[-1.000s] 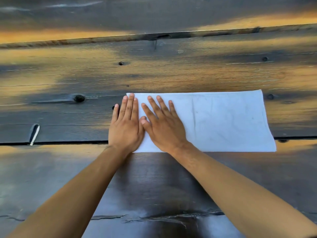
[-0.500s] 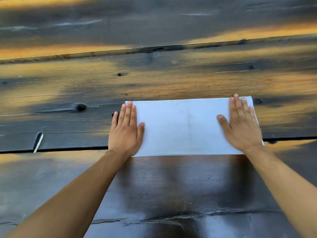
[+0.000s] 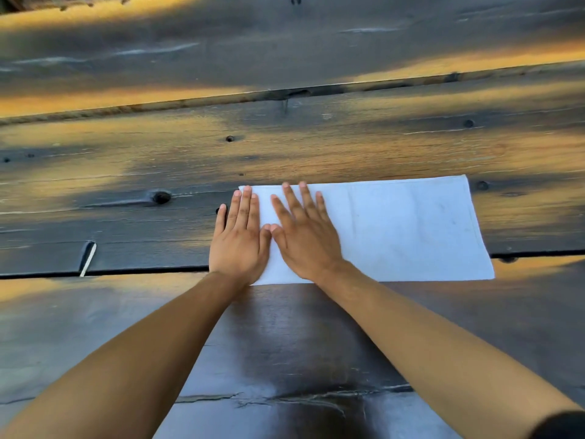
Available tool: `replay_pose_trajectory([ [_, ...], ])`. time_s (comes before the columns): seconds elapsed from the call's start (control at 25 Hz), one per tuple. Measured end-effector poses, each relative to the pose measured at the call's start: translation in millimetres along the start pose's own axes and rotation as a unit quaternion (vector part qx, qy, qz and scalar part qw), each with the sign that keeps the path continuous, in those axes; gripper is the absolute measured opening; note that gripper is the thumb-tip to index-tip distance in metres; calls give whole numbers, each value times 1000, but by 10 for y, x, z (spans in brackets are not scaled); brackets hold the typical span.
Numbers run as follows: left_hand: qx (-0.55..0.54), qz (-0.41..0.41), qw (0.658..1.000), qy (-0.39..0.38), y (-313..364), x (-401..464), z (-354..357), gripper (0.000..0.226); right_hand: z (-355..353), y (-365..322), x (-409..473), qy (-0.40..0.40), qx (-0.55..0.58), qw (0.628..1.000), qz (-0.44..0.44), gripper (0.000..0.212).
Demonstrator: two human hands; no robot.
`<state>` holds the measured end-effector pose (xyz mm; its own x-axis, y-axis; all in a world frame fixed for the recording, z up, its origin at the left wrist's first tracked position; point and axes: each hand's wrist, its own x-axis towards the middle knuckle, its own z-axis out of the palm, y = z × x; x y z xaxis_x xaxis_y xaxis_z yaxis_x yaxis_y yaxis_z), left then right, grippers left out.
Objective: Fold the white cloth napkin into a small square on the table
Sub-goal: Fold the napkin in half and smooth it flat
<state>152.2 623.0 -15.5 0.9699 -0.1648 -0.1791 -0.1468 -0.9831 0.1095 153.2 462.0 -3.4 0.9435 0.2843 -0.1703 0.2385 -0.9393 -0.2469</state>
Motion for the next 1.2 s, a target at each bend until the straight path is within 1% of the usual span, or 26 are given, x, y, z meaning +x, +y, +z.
replay_pose_trajectory([
  [0.08, -2, 4, 1000, 0, -1, -11, 0, 69, 76, 69, -50, -13, -33, 999, -14, 60],
  [0.2, -10, 7, 1000, 4, -29, -3, 22, 67, 49, 610, -211, 9, -44, 999, 6, 62],
  [0.36, -6, 7, 1000, 6, -38, -1, 61, 67, -92, 1748, -656, 41, -58, 986, 150, 68],
  [0.4, -5, 8, 1000, 7, -36, 6, 62, 67, -152, 1936, -740, 37, -52, 982, 178, 69],
  [0.48, -4, 7, 1000, 7, -32, 8, 63, 67, -228, 2092, -815, 21, -43, 978, 202, 70],
  [0.56, -5, 3, 1000, 7, -28, 4, 60, 67, -258, 1994, -780, 28, -9, 974, 226, 69],
  [0.64, -6, 0, 1000, 5, -19, 8, 47, 67, -279, 1695, -658, 58, 53, 961, 264, 68],
  [0.68, -4, 0, 1000, 5, -15, 6, 41, 67, -277, 1469, -575, 74, 69, 960, 261, 63],
  [0.72, -2, 1, 1000, 5, -11, 5, 39, 67, -259, 1171, -486, 86, 76, 965, 237, 59],
  [0.8, -5, -1, 1000, 4, -7, 5, 30, 68, -163, 458, -308, 88, 75, 984, 135, 57],
  [0.84, -9, -1, 1000, 5, -5, 3, 24, 68, -86, 129, -257, 74, 70, 991, 85, 58],
  [0.88, -12, 1, 1000, 7, -6, -1, 21, 69, -4, -114, -233, 55, 64, 995, 55, 58],
  [0.92, -13, 4, 1000, 9, -7, -4, 21, 69, 68, -241, -240, 35, 54, 997, 43, 57],
  [0.96, -13, 6, 1000, 8, -9, -11, 23, 68, 131, -250, -279, 23, 38, 998, 44, 57],
  [1.04, -14, 5, 1000, 8, -12, -10, 22, 68, 199, -8, -420, 30, 0, 998, 51, 58],
  [1.12, -14, 3, 1000, 6, -12, 1, 16, 67, 185, 399, -617, 41, -23, 997, 59, 61],
  [1.2, -11, 4, 1000, 3, -13, 0, 13, 67, 131, 966, -853, 44, -50, 994, 91, 64],
])
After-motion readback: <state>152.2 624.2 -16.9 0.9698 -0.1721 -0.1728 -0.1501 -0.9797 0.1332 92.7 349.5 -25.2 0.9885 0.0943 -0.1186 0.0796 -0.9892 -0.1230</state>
